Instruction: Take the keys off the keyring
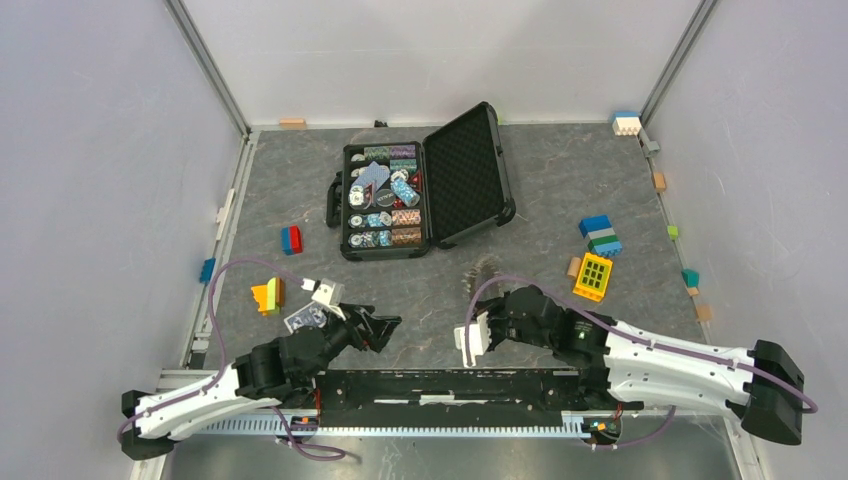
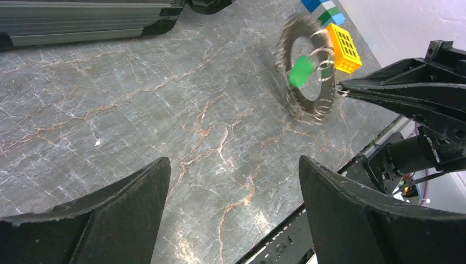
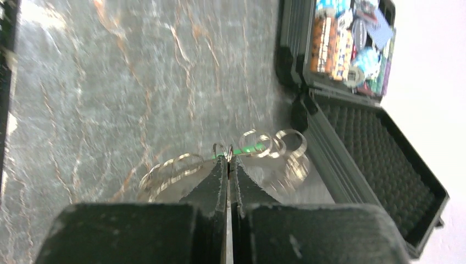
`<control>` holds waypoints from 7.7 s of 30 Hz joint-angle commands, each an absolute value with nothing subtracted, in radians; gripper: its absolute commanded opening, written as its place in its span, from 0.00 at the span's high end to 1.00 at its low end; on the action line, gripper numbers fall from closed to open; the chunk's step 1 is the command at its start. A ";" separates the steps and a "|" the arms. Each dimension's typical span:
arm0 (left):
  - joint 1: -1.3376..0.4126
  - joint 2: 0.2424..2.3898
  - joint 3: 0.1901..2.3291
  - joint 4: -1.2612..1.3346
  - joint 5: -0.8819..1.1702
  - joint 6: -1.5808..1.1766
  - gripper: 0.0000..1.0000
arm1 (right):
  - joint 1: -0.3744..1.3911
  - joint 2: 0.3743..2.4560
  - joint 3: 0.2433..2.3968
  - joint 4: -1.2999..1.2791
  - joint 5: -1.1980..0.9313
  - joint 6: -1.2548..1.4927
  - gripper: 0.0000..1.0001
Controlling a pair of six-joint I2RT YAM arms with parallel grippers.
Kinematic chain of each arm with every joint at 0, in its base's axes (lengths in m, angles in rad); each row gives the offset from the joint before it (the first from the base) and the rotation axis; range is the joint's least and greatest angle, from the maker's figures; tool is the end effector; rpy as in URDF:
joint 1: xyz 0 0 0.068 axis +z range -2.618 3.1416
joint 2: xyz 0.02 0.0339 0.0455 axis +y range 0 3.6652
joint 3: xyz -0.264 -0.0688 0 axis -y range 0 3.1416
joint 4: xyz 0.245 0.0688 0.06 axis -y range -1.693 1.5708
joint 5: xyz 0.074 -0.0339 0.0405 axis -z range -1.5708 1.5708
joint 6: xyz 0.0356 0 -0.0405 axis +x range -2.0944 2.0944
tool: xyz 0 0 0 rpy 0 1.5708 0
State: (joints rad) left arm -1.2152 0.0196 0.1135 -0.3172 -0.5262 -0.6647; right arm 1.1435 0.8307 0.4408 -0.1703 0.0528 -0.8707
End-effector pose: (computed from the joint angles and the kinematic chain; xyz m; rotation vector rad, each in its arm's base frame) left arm 0.0504 -0.0843 0.1782 0.1173 1.8472 -0.8792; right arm 0.0780 0.1669 0.2126 -1.7852 1.1653 0.1046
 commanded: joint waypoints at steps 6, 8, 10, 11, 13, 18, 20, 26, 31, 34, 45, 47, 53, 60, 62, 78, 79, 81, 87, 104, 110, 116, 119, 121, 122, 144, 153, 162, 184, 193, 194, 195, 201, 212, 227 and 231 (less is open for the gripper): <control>-1.220 -0.014 0.117 -0.291 -0.555 -0.668 0.09 | 1.150 0.804 0.378 0.071 -0.221 -0.840 1.00; -1.221 -0.005 0.100 -0.247 -0.538 -0.664 0.09 | 1.150 0.786 0.364 0.080 -0.232 -0.830 1.00; -1.220 0.045 0.085 -0.195 -0.518 -0.667 0.10 | 1.150 0.771 0.358 0.081 -0.242 -0.824 1.00; -1.220 0.063 0.077 -0.169 -0.507 -0.671 0.11 | 1.151 0.764 0.355 0.081 -0.246 -0.821 1.00; -1.220 0.101 0.061 -0.113 -0.478 -0.679 0.12 | 1.150 0.753 0.352 0.080 -0.259 -0.816 1.00; -1.221 0.219 0.020 0.074 -0.421 -0.697 0.14 | 1.150 0.736 0.350 0.048 -0.283 -0.821 1.00; -1.220 0.269 0.014 0.133 -0.399 -0.689 0.14 | 1.151 0.730 0.350 0.027 -0.297 -0.828 1.00; -1.221 0.389 -0.033 0.349 -0.349 -0.563 0.13 | 1.151 0.713 0.347 0.003 -0.353 -0.818 1.00; -1.222 0.454 -0.063 0.553 -0.259 -0.327 0.10 | 1.151 0.689 0.334 0.003 -0.352 -0.811 1.00; -1.221 0.480 -0.111 0.693 -0.196 -0.208 0.08 | 1.151 0.681 0.330 0.002 -0.355 -0.808 1.00; -1.222 0.648 -0.095 0.759 -0.178 -0.024 0.18 | 1.150 0.706 0.351 0.002 -0.368 -0.811 1.00; -1.222 0.713 -0.089 0.800 -0.226 -0.039 0.21 | 1.151 0.716 0.363 -0.035 -0.368 -0.816 1.00; -1.237 0.931 -0.117 0.992 -0.271 -0.084 0.23 | 1.150 0.708 0.394 -0.092 -0.375 -0.824 1.00; -1.294 1.122 -0.085 1.072 -0.274 -0.017 0.24 | 1.150 0.680 0.401 -0.112 -0.370 -0.831 1.00; -1.310 1.194 -0.060 1.083 -0.284 0.011 0.25 | 1.150 0.680 0.403 -0.114 -0.369 -0.834 1.00; -1.525 1.766 0.104 1.557 -0.580 0.186 0.25 | 1.150 0.695 0.420 -0.121 -0.378 -0.833 1.00; -1.535 1.766 0.105 1.557 -0.597 0.188 0.25 | 1.150 0.696 0.419 -0.118 -0.376 -0.831 1.00; -1.544 1.763 0.098 1.557 -0.630 0.188 0.25 | 1.151 0.697 0.418 -0.114 -0.378 -0.830 1.00; -1.546 1.765 0.099 1.557 -0.720 0.189 0.27 | 1.150 0.703 0.417 -0.105 -0.391 -0.827 1.00; -1.545 1.767 0.159 1.557 -0.813 0.256 0.42 | 1.150 0.705 0.416 -0.100 -0.412 -0.816 1.00; -1.546 1.784 0.173 1.557 -0.848 0.269 0.44 | 1.151 0.713 0.423 -0.100 -0.431 -0.812 1.00; -1.546 1.790 0.187 1.557 -0.874 0.281 0.47 | 1.150 0.717 0.429 -0.106 -0.438 -0.810 1.00; -1.545 1.800 0.193 1.557 -0.877 0.287 0.54 | 1.150 0.715 0.430 -0.109 -0.437 -0.810 1.00; -1.545 1.805 0.195 1.557 -0.877 0.283 0.58 | 1.150 0.712 0.430 -0.110 -0.436 -0.808 1.00; -1.545 1.807 0.195 1.557 -0.877 0.280 0.60 | 1.150 0.709 0.430 -0.110 -0.436 -0.809 1.00; -1.547 1.198 0.197 0.780 -0.604 0.175 0.98 | 1.150 0.556 0.390 -0.107 -0.299 -0.766 1.00; -1.546 0.833 0.417 0.042 -0.481 0.170 0.98 | 1.150 0.427 0.324 -0.113 -0.283 -0.709 1.00; -1.547 0.910 0.811 -0.550 -0.445 0.176 0.98 | 1.150 0.374 0.301 -0.054 -0.180 -0.591 1.00; -1.546 1.097 1.196 -1.060 -0.428 0.163 0.98 | 1.150 0.146 0.327 -0.154 -0.059 -0.492 0.95; -1.545 1.175 1.354 -1.191 -0.550 0.261 0.98 | 1.150 0.084 0.297 -0.095 -0.170 -0.440 0.67; -1.546 1.184 1.367 -1.204 -0.556 0.280 0.98 | 1.150 0.061 0.282 -0.065 -0.165 -0.423 0.66; -1.545 1.191 1.377 -1.212 -0.565 0.297 0.98 | 1.151 0.043 0.263 -0.029 -0.153 -0.406 0.65; -1.545 1.222 1.406 -1.234 -0.639 0.418 0.98 | 1.151 -0.047 0.146 0.193 -0.107 -0.252 0.58; -1.545 1.189 1.422 -1.096 -0.752 0.706 0.98 | 1.150 0.167 0.230 0.255 0.128 0.024 0.50; -1.546 1.070 1.362 -0.896 -0.600 0.817 0.98 | 1.150 0.373 0.153 0.728 -0.106 0.086 0.54; -1.545 1.073 1.364 -0.897 -0.571 0.807 0.98 | 1.151 0.419 0.144 0.840 -0.147 0.105 0.54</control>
State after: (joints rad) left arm -1.5406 1.0870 1.3590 -0.9543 -0.6155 0.7719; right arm 1.1500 0.3836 0.1551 0.6254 -0.0753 0.0715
